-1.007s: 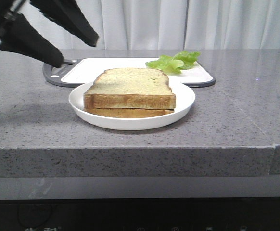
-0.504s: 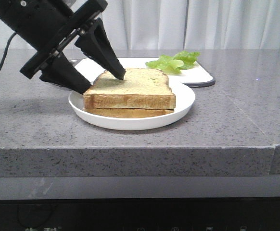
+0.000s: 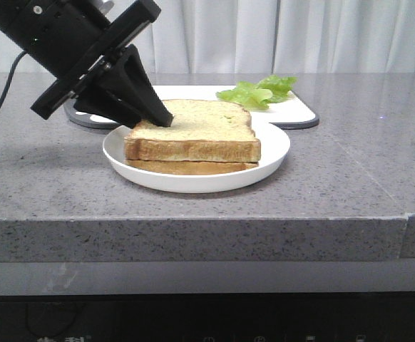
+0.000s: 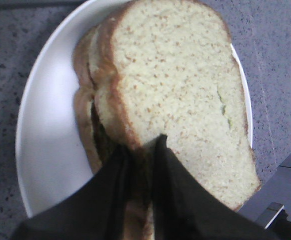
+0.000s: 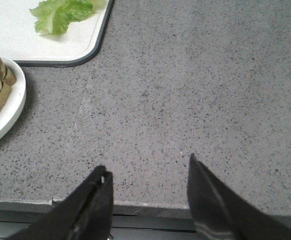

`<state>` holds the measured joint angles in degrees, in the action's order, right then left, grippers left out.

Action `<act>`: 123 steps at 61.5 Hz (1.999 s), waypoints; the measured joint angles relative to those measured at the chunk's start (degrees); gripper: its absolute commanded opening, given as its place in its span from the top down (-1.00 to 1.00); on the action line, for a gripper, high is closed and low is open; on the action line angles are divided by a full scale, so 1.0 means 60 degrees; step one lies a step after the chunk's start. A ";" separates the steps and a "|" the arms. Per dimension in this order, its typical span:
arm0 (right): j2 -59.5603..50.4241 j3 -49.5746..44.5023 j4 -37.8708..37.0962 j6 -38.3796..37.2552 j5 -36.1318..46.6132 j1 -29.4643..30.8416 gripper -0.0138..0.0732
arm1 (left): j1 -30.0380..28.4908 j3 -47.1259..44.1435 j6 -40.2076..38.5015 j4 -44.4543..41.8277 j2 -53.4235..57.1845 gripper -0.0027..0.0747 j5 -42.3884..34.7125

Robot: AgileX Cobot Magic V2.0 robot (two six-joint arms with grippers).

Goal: Left arm grabs bread, right arm adds lettuce
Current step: 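Lower the left gripper onto the top bread slice and pinch its edge, then lift the top bread slice with the left gripper and move it aside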

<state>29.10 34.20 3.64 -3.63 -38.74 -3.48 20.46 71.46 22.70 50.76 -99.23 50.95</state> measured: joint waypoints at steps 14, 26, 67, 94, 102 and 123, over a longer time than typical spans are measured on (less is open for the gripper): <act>0.0000 0.0000 0.0000 0.0000 -0.0086 0.0000 -0.18 | 0.0000 0.0000 0.0000 0.0000 0.0183 0.98 0.0062; 0.0000 0.0000 0.0000 0.0000 -0.0093 0.0000 -0.18 | 0.0000 0.0000 0.0000 -0.0391 0.1169 0.98 0.0189; 0.0000 0.0000 0.0000 0.0000 -0.0108 0.0000 -0.18 | 0.0000 -0.2242 -0.2404 -0.5474 0.8213 0.98 -0.0368; 0.0260 0.0194 0.0625 0.0185 -0.0108 0.0000 -0.18 | 0.0000 -0.4683 -0.3370 -0.6555 1.1144 0.98 -0.0368; 0.1106 0.0807 0.1481 0.0916 -0.0108 -0.0018 -0.18 | 0.0000 -0.4786 -0.3369 -0.6555 1.1148 0.98 -0.0368; 0.4849 0.2855 0.3425 0.2331 0.0673 -0.0018 -0.18 | 0.0000 -0.4786 -0.3369 -0.6555 1.1148 0.98 -0.0368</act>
<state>58.20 51.33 24.19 10.36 -34.70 -3.59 20.46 42.75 2.48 11.43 -32.34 48.74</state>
